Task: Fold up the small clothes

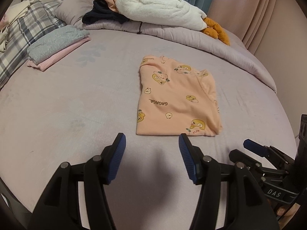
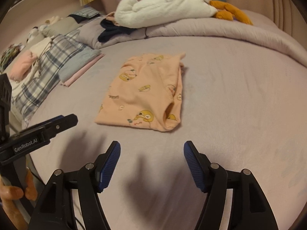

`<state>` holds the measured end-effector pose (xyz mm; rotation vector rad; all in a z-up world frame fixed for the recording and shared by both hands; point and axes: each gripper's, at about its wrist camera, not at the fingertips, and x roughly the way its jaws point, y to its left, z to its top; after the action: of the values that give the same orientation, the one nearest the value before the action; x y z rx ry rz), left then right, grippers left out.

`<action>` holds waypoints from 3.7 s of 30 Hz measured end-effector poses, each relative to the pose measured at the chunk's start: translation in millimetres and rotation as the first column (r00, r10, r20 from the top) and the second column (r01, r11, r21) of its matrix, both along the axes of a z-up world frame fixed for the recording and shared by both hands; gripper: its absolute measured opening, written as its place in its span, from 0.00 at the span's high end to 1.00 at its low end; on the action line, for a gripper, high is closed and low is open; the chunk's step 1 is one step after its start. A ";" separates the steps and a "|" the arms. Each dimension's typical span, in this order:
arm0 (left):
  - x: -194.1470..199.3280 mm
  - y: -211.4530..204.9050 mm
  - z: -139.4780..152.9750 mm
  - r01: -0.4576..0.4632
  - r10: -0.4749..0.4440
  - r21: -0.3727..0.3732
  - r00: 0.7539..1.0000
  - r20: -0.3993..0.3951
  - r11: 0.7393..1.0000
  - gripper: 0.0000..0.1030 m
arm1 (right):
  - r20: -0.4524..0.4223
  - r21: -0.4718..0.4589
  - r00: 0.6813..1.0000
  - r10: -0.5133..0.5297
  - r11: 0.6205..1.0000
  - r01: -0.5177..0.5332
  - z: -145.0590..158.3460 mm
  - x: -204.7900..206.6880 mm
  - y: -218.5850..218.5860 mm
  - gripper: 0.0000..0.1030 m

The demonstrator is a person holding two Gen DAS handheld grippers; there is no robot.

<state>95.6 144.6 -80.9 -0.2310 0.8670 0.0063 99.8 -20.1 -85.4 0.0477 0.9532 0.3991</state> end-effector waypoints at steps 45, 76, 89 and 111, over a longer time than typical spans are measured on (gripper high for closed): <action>-16.1 -6.8 11.6 -0.046 0.046 0.010 0.998 0.049 0.999 0.01 | 0.048 0.044 0.999 -0.009 0.999 0.007 12.6 -26.6 0.5 0.20; -14.4 -9.3 12.0 -0.007 0.010 -0.045 0.998 0.055 0.999 0.01 | 0.041 0.052 0.999 -0.008 0.999 0.006 12.6 -25.5 -1.1 0.20; -13.3 -15.8 15.5 -0.032 0.030 0.026 0.997 0.065 0.999 0.01 | 0.035 0.067 0.999 -0.030 0.997 0.027 11.7 -24.3 -6.6 0.20; -15.6 -19.0 23.3 -0.027 0.021 0.063 0.995 0.096 0.998 0.01 | 0.037 0.065 0.999 -0.028 0.998 0.026 12.7 -23.7 -6.1 0.20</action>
<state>79.9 125.7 -57.6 -0.1804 0.7674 0.0448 76.1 -26.2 -72.7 0.1112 0.9009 0.4047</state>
